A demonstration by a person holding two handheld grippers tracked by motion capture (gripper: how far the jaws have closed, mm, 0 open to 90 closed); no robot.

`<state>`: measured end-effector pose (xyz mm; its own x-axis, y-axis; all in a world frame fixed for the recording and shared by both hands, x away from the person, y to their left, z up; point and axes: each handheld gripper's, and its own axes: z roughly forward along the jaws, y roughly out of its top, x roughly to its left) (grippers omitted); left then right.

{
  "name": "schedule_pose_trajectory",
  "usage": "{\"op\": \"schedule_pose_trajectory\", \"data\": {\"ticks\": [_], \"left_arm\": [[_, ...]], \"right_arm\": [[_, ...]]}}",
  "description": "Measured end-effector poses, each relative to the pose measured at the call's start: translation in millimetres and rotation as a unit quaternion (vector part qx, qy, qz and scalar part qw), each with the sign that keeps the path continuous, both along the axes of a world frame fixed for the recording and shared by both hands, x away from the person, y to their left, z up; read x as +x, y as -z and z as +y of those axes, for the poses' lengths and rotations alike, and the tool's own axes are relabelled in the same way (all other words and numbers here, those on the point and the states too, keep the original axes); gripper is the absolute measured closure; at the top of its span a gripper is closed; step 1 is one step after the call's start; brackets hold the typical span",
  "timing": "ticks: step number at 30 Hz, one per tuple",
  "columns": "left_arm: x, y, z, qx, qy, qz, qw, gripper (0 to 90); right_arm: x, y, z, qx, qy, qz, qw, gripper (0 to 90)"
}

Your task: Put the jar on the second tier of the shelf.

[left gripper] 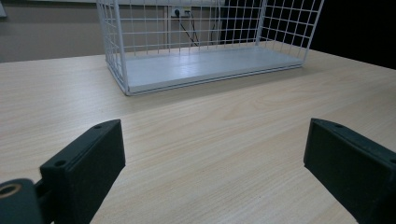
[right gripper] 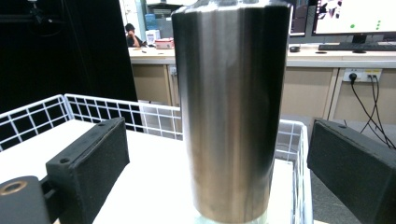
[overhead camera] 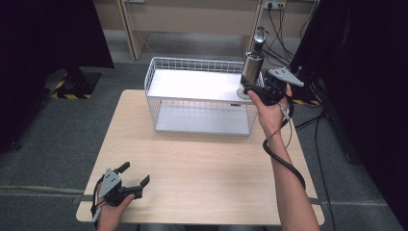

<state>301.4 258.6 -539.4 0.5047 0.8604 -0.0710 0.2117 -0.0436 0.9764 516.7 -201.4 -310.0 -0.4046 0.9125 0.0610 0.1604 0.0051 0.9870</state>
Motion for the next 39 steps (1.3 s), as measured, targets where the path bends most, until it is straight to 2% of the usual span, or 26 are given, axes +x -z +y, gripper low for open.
{"op": "schedule_pose_trajectory", "data": {"ticks": [22,39], "left_arm": [[-0.1,0.0,-0.5,0.002,-0.001,0.000,1.0000,5.0],[-0.1,0.0,-0.6,0.002,-0.002,0.000,1.0000,5.1]], "right_arm": [[-23.2,17.9,-7.3,0.003,-0.016,0.003,0.9999,5.8],[-40.5,41.0,-16.5,0.004,-0.016,0.010,0.9998,5.8]]}}
